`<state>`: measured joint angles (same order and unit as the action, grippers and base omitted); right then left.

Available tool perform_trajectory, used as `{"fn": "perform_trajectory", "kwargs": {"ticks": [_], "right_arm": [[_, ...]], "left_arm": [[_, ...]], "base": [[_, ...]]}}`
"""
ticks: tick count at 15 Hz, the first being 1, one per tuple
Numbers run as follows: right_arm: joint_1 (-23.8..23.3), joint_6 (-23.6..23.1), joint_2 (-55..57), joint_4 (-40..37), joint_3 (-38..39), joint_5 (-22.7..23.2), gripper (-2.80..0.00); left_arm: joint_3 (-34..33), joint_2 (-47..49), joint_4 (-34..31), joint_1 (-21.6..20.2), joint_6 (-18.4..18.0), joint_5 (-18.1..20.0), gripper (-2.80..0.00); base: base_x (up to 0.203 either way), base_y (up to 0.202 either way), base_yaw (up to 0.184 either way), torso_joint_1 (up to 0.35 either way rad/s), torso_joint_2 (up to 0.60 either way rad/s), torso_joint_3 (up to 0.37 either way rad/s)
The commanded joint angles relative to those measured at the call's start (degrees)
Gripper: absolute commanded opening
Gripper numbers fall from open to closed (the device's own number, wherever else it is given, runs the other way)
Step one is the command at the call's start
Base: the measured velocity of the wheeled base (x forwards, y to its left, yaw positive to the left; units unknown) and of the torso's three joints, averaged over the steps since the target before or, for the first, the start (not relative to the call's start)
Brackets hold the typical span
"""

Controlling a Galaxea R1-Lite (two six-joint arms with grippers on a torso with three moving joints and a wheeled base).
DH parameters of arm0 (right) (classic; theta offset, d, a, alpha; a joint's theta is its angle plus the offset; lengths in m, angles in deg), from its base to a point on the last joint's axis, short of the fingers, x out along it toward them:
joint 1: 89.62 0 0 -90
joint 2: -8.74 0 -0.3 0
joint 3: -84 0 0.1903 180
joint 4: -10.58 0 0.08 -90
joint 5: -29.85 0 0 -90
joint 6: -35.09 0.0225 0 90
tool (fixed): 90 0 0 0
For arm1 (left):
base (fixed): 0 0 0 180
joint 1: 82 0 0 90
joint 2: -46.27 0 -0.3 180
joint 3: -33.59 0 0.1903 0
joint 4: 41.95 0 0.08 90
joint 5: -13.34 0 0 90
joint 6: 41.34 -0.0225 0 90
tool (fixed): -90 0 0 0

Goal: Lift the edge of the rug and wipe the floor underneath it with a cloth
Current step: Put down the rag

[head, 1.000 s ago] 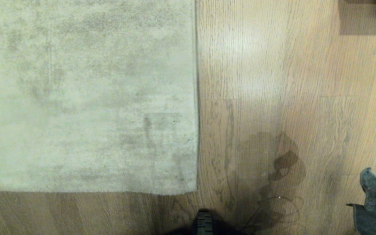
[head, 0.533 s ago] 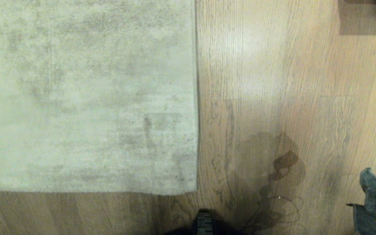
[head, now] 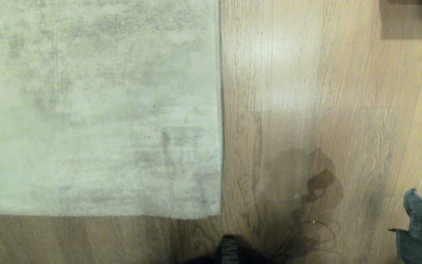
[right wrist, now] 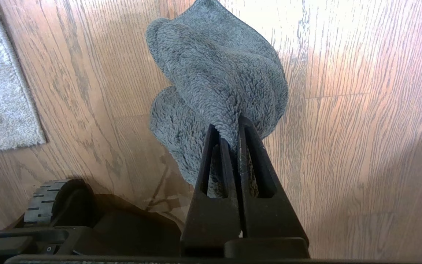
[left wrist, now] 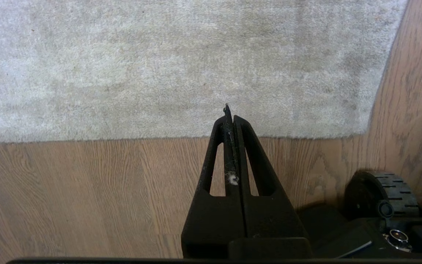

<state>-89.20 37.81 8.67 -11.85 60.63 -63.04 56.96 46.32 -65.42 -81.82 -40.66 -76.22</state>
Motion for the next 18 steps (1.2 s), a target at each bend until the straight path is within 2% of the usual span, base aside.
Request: {"fn": "perform_trajectory", "kwargs": {"ticks": [1, 18], "right_arm": [[0.02, 0.01, 0.07, 0.03, 0.00, -0.02, -2.80], [0.02, 0.01, 0.07, 0.03, 0.00, -0.02, -2.80]], "left_arm": [[0.00, 0.04, 0.01, 0.00, 0.02, 0.00, -2.80], [0.00, 0.04, 0.01, 0.00, 0.02, 0.00, -2.80]], "base": [[0.000, 0.000, 0.000, 0.000, 0.00, 0.000], [0.000, 0.000, 0.000, 0.000, 0.00, 0.000]]}}
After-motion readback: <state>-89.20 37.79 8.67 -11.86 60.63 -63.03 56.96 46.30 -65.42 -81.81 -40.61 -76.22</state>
